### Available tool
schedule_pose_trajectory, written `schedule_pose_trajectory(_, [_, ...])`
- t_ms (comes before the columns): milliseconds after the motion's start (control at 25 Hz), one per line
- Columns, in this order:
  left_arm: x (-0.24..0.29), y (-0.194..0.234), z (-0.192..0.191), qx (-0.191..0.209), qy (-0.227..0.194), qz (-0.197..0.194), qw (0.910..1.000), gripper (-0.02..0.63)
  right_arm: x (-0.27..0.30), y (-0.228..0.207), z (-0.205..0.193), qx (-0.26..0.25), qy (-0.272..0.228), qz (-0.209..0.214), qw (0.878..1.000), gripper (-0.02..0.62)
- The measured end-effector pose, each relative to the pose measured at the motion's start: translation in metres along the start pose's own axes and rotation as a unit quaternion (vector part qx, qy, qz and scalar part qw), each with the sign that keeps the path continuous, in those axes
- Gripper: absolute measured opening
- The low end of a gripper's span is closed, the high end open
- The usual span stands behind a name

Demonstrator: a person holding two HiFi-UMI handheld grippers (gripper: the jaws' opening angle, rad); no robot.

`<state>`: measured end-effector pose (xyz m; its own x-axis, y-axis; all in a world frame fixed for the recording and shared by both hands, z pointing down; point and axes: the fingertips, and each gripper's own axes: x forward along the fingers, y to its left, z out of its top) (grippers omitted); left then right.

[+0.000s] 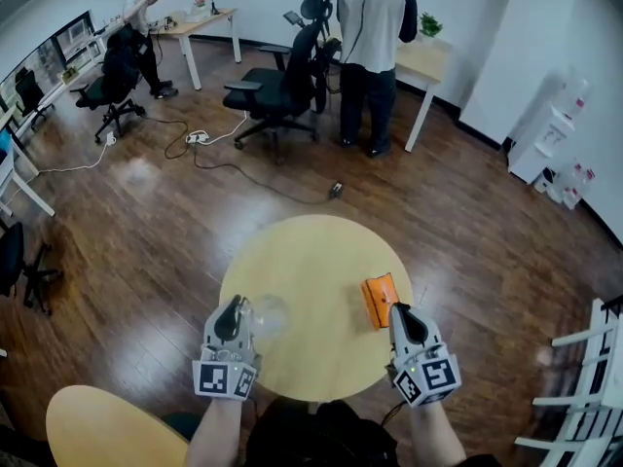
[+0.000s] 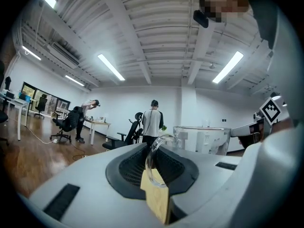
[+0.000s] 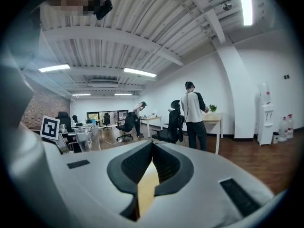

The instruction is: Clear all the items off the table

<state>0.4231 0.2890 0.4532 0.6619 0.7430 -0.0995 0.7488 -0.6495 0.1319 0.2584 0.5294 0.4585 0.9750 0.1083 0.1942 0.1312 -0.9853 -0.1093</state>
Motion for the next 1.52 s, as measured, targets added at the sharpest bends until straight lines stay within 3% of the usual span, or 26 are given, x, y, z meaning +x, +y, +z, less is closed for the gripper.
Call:
schedule_pose_trajectory(360, [0.047,-0.009,-0.076,0.029,0.048,-0.047,0.9973,0.037,0.019,0.000,-0.041,0.003,0.056,-0.005,0.998,0.005])
schedule_pose_trajectory(760, [0.058,0.001,-0.152,0.033,0.102,-0.029,0.9938,0.038,0.033,0.004,-0.096,0.007,0.110,0.007,0.994,0.005])
schedule_pose_trajectory(920, [0.058,0.006,-0.171,0.043,0.115,-0.022,0.9922,0.038,0.039,0.010,-0.101,0.004,0.116,0.019,0.993,0.005])
schedule_pose_trajectory(1120, [0.055,0.009,-0.187,0.020,0.122,-0.011,0.9923,0.038,0.036,0.015,-0.125,-0.031,0.143,0.028,0.989,0.005])
schedule_pose_trajectory(1520, [0.049,0.015,-0.199,0.008,0.130,-0.006,0.9914,0.035,0.035,0.013,-0.152,0.020,0.162,0.017,0.986,0.005])
